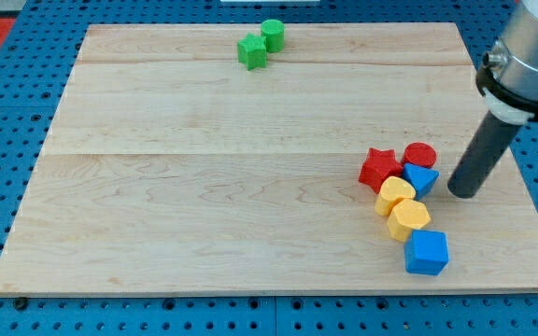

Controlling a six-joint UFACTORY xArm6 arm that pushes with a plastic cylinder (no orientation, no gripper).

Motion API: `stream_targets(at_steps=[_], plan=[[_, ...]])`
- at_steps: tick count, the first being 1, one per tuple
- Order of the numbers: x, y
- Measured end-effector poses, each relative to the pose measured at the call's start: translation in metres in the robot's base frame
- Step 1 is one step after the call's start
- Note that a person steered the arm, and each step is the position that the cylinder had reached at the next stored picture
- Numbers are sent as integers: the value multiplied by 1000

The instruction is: Move the blue triangle towards the left center

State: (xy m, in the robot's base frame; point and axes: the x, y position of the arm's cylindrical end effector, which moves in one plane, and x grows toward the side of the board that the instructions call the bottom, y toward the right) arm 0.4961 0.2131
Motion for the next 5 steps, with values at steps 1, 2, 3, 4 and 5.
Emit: stream_targets(at_steps=[1,2,3,4,5], plan=[[-6,-33],[-4,-36],[-4,-36],[-4,-36],[-4,-37]])
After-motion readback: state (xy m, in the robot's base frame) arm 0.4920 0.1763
